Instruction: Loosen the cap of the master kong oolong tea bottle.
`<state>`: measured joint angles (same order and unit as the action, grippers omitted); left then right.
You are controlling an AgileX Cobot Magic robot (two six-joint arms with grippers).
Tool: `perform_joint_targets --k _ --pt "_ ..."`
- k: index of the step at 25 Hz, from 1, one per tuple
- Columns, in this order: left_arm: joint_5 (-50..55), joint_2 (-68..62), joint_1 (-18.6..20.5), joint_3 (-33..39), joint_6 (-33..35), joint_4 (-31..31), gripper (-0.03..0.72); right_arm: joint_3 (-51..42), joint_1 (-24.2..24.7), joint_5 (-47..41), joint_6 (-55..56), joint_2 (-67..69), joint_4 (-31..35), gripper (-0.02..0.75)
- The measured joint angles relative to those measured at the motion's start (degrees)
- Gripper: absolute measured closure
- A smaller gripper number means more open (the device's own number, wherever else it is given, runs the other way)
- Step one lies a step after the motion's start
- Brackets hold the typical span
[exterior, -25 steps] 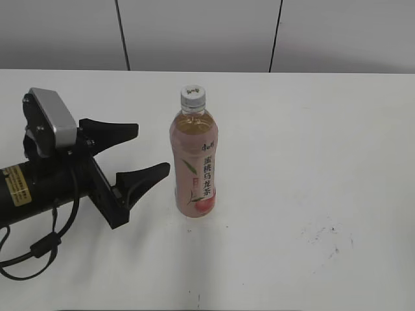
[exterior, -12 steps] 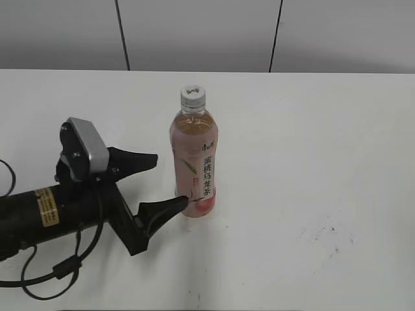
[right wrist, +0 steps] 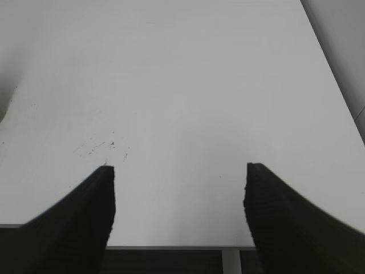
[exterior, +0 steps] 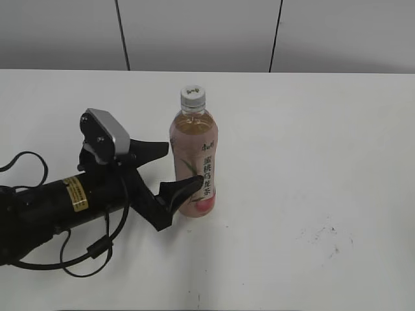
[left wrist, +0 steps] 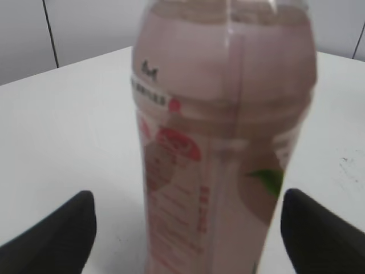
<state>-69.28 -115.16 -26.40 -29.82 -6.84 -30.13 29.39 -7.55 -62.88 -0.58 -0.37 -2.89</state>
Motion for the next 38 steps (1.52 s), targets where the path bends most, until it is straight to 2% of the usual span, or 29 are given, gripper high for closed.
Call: perform_joint_targets --k 14,17,19,20,27,32,38 --pt "0.01 -2.83 -2.94 -8.38 -1.66 -0.11 0.106 0.0 0.0 0.0 0.0 0.0 0.0 0.204" --pt "0.01 -2.83 -3.11 -8.78 -1.71 -0.11 0.169 0.0 0.0 0.0 0.0 0.0 0.0 0.204" --pt "0.01 -2.83 -3.13 -8.83 -1.71 -0.4 0.269 0.0 0.0 0.0 0.0 0.0 0.0 0.204" --pt "0.01 -2.83 -3.18 -8.83 -1.71 -0.54 0.294 0.0 0.0 0.0 0.0 0.0 0.0 0.204" --pt "0.01 -2.83 -3.19 -8.89 -1.71 -1.48 0.288 0.0 0.0 0.0 0.0 0.0 0.0 0.204" --pt "2.16 -2.16 -3.33 -10.04 -1.73 -4.96 0.288 0.0 0.0 0.0 0.05 0.0 0.0 0.204" --pt "4.29 -1.09 -8.35 -13.2 -2.37 -6.81 0.288 0.0 0.0 0.0 -0.02 0.0 0.0 0.204"
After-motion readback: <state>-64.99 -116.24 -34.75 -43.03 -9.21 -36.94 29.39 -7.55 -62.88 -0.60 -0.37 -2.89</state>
